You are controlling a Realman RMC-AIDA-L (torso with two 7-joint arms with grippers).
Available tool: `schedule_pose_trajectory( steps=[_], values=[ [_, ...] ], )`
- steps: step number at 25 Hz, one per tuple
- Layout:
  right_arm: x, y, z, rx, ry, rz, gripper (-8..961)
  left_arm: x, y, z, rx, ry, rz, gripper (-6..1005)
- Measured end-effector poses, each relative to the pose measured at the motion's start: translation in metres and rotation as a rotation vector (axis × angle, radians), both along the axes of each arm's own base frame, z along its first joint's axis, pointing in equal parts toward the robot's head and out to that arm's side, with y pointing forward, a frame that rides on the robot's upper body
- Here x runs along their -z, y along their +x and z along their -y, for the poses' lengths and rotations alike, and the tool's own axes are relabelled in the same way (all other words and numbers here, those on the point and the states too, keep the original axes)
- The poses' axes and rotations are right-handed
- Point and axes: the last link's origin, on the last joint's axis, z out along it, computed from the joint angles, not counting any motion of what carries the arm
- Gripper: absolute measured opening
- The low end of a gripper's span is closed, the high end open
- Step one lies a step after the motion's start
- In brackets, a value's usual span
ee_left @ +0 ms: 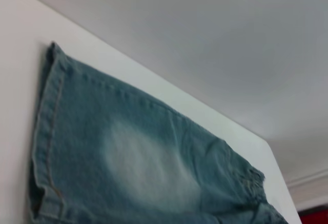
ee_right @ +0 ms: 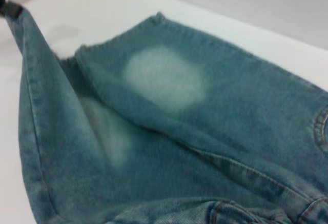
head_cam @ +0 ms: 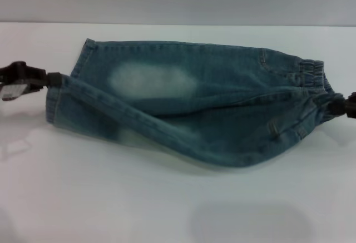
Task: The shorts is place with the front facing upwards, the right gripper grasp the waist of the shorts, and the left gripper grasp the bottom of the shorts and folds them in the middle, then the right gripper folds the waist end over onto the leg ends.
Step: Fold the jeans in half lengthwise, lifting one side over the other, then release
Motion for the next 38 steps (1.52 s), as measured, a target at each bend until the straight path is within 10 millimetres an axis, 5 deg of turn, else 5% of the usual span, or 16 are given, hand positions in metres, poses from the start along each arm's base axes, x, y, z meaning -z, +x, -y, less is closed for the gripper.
schedule_pose_trajectory(
  steps=[22,38],
  values=[
    [-0.026,0.01,0.027,0.119,0.089,-0.27,7,-0.019,0.004,-0.038,-0.029,0.178,-0.08,66],
    [0.027,0.035,0.009,0.186,0.283,-0.252,7,0.017,0.011,-0.065,-0.01,0.311,-0.182,68]
  ],
)
